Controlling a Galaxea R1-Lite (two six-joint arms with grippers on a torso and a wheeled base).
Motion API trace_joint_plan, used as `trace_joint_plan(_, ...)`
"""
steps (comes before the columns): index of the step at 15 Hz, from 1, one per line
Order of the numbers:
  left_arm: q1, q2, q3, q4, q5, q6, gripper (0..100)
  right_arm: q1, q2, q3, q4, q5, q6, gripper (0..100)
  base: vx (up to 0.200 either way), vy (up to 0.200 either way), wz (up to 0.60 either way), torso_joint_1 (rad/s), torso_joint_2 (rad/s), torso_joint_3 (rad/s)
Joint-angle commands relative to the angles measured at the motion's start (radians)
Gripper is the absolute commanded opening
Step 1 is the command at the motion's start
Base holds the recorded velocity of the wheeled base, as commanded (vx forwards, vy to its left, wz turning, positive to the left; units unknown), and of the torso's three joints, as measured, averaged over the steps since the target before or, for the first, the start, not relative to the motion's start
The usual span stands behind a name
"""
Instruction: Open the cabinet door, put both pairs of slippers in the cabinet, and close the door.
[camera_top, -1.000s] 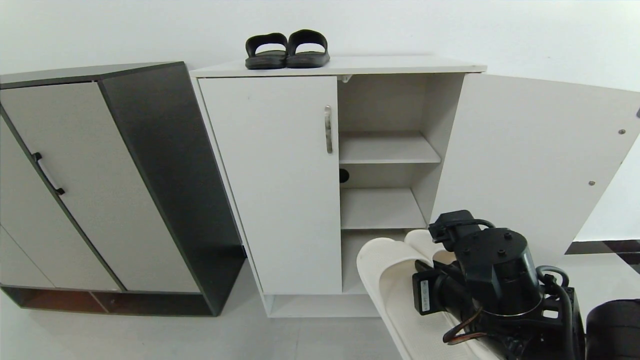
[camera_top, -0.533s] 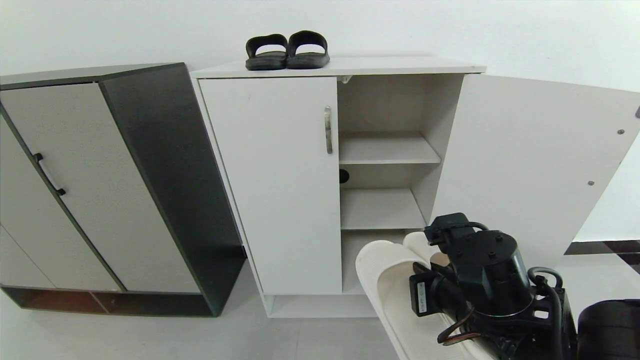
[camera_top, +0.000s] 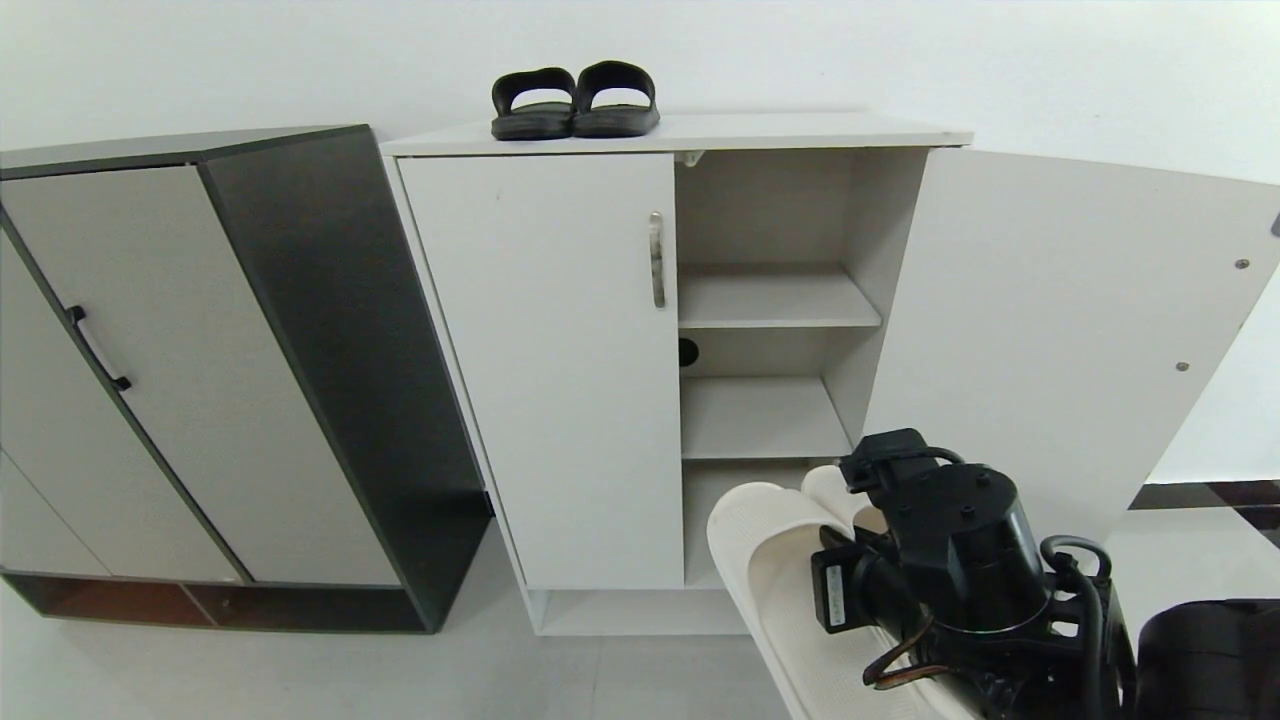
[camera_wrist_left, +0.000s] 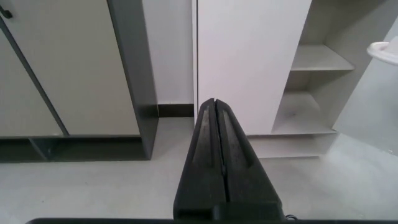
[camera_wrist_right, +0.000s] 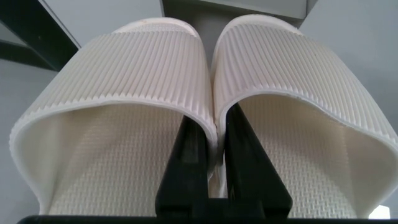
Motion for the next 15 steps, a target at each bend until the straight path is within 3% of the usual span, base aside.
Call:
trace_joint_plan(1, 0.000, 0.003, 0.000, 0.000, 0.000, 0.000, 0, 0.001, 0.036, -0.002, -0.022, 0.000, -0.001, 0, 0.000, 0.000, 0.00, 0.000, 0.00, 0.000)
trace_joint_plan(6, 0.000, 0.003, 0.000, 0.000, -0.001, 0.000, 0, 0.001, 0.131, -0.072, -0.050, -0.073, 0.002, 0, 0.000, -0.160, 0.00, 0.004, 0.00, 0.000)
trace_joint_plan(9, 0.000, 0.003, 0.000, 0.000, -0.001, -0.001, 0, 0.001, 0.251, -0.186, -0.052, -0.168, 0.036, 0, 0.000, 0.000, 0.00, 0.000, 0.00, 0.000)
trace_joint_plan(15, 0.000, 0.003, 0.000, 0.000, -0.001, -0.001, 0, 0.007, 0.351, -0.310, -0.050, -0.168, 0.037, 0, 0.000, 0.000, 0.00, 0.000, 0.00, 0.000)
